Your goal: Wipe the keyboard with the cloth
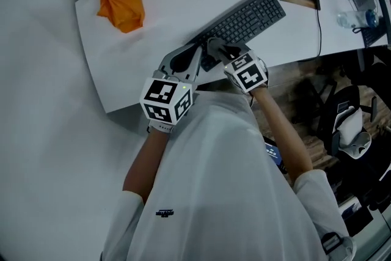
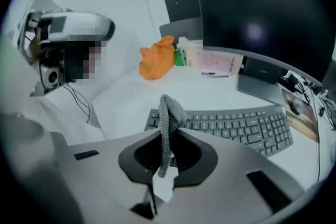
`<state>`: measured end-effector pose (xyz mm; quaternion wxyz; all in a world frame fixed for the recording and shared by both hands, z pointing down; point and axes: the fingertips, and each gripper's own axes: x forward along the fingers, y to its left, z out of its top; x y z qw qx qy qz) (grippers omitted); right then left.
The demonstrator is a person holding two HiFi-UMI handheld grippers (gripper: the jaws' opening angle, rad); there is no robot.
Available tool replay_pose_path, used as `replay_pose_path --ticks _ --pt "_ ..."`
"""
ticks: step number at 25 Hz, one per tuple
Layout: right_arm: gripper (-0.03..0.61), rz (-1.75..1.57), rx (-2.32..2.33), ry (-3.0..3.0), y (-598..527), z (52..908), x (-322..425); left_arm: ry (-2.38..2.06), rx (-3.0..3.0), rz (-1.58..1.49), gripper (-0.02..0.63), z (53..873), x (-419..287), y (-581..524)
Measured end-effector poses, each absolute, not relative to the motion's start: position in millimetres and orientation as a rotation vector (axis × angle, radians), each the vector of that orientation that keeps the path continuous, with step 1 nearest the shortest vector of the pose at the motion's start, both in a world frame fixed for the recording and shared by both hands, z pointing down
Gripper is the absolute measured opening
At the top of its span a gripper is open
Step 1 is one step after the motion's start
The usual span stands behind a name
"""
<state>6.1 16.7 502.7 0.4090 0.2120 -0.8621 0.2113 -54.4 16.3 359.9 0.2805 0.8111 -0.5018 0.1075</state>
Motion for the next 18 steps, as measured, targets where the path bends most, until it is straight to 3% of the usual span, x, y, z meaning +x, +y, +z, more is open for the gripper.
replay_pose_path --ticks 9,18 --pt "0.025 0.313 0.848 -2.340 -14 362 50 -1.375 2.258 0.190 0.018 305 -73 13" --pt "0.026 0.200 1.199 -2.425 -6 275 108 -1.428 2.268 0.094 0.018 269 -93 20"
